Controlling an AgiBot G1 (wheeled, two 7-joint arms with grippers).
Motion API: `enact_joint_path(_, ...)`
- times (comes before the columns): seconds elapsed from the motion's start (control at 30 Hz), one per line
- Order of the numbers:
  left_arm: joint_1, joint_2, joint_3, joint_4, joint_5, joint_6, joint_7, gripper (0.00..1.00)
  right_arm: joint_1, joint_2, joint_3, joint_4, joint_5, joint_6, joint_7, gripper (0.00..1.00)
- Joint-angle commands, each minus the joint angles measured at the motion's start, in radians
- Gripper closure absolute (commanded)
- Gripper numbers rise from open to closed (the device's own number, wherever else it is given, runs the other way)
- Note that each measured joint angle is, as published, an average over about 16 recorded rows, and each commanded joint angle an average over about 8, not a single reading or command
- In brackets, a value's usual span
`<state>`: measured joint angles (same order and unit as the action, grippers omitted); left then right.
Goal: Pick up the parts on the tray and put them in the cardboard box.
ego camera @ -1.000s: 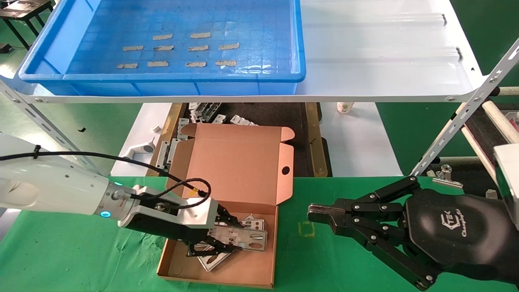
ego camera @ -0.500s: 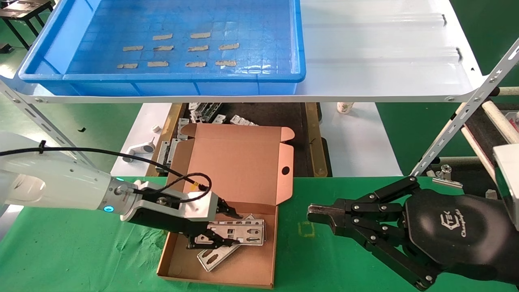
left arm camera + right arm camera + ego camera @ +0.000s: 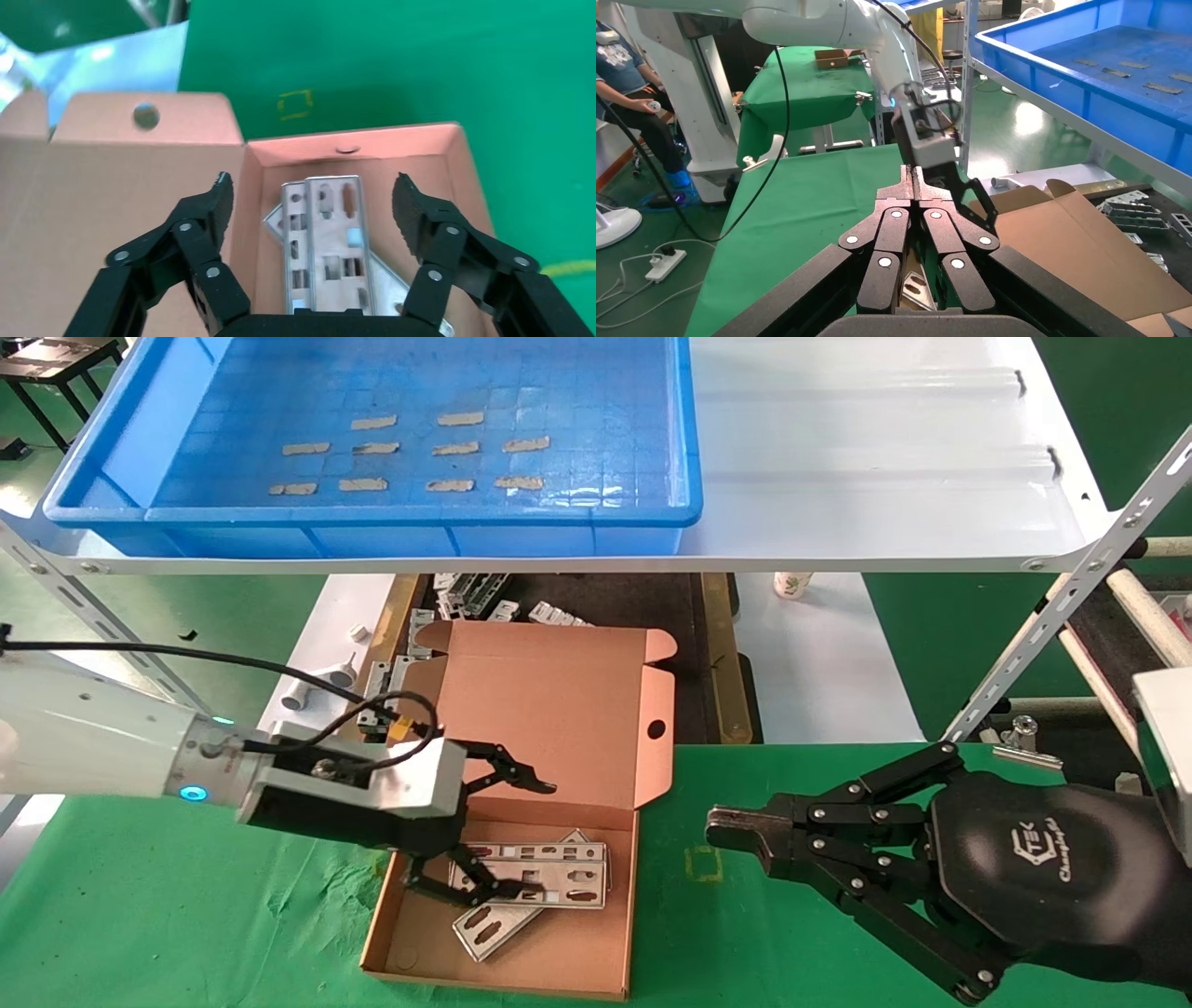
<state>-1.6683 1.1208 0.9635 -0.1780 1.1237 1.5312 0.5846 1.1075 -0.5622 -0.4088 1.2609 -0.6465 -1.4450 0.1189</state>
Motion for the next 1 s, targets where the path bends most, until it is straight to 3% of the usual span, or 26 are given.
enact_joint_path(0.03,-0.002,-0.009,-0.007,-0.002,-0.009,0.025,0.003,0.0,0.0,0.0,0.0,0.0,0.0,0.0,0.0,0.18)
enact_joint_path(0.1,0.017,-0.022,-0.03,-0.031,-0.025,0.02,-0.025,0.0,0.0,0.0,0.0,0.0,0.0,0.0,0.0,0.0)
enact_joint_path(1.0,0.295,-0.257,-0.345,-0.55,-0.202,-0.007,-0.386,0.0,0.0,0.0,0.0,0.0,0.0,0.0,0.0,0.0)
